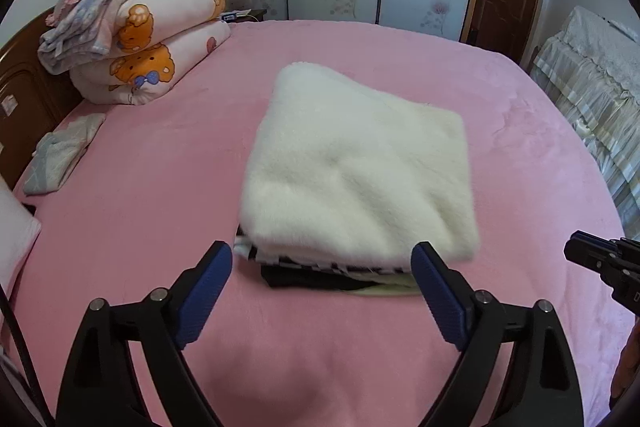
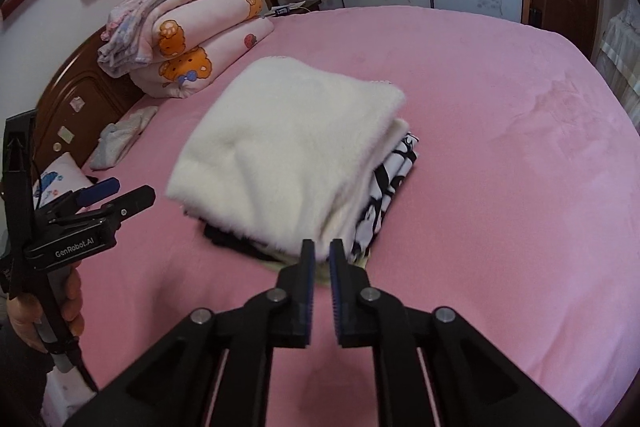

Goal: Fold large clothes

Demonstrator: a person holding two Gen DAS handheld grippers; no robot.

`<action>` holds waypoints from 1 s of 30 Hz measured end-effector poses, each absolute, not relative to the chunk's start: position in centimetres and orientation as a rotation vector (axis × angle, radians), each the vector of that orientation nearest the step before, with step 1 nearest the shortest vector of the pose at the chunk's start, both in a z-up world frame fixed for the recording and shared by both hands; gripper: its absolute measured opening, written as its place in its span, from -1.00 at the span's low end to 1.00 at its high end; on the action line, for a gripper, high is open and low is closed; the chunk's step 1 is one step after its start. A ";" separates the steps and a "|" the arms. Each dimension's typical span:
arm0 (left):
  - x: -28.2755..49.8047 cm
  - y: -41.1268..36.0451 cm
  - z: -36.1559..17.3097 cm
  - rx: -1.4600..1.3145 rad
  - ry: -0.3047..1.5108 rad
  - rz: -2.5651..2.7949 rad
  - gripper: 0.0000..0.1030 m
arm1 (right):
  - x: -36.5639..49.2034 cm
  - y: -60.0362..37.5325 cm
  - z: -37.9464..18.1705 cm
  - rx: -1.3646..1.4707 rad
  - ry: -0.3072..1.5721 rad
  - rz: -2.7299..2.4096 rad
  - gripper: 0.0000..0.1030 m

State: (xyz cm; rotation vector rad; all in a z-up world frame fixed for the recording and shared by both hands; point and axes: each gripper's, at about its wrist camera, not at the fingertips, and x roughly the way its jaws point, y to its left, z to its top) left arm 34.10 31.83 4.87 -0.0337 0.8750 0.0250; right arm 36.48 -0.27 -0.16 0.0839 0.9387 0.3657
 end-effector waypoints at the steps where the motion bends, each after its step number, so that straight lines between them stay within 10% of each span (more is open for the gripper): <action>1: 33.2 31.6 5.4 -0.034 0.870 0.022 0.76 | 35.3 -0.8 0.6 0.082 0.940 0.355 -0.37; 4: 29.8 30.3 7.4 -0.021 0.855 0.015 0.76 | 31.6 -2.6 3.0 0.086 0.925 0.327 0.13; 16: 17.1 23.4 11.4 -0.067 0.874 -0.050 0.84 | 18.5 -9.3 8.9 0.065 0.859 0.232 0.34; 30: 5.9 14.3 5.2 -0.090 0.905 -0.071 0.86 | 7.3 -15.4 1.6 0.189 0.903 0.076 0.34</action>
